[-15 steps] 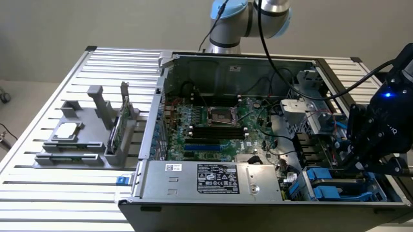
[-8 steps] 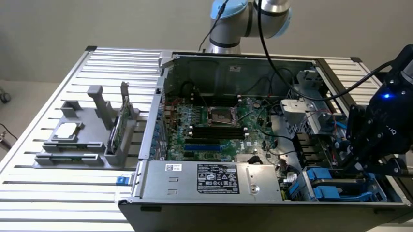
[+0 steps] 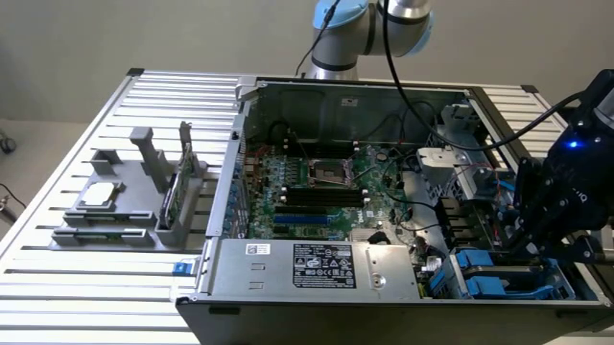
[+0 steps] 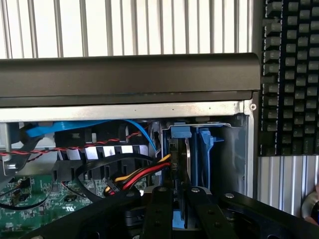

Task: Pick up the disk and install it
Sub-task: 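Insert the first disk wire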

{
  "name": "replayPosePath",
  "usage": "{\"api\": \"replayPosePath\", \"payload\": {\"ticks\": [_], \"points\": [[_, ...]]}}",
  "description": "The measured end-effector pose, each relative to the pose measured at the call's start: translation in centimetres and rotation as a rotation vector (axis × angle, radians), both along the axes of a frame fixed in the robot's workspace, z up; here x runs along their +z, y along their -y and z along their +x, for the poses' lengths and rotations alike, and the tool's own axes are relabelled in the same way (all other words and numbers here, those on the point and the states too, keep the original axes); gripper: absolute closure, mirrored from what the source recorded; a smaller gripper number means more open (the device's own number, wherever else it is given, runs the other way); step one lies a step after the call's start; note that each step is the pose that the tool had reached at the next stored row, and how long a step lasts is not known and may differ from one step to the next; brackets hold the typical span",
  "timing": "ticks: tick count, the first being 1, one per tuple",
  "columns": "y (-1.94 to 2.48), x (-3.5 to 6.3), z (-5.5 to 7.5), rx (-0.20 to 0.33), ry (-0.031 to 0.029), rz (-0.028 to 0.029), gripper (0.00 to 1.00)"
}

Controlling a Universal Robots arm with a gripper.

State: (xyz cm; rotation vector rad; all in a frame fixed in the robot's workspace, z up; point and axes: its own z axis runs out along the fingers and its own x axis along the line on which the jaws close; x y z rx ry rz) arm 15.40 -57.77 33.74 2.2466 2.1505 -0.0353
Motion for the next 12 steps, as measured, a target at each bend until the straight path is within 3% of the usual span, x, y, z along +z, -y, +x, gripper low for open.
{"api": "replayPosePath", "payload": {"ticks": [12], "points": [[0.00,-0.06,0.37,0.000,-0.0003,0.0001,0.84]]}}
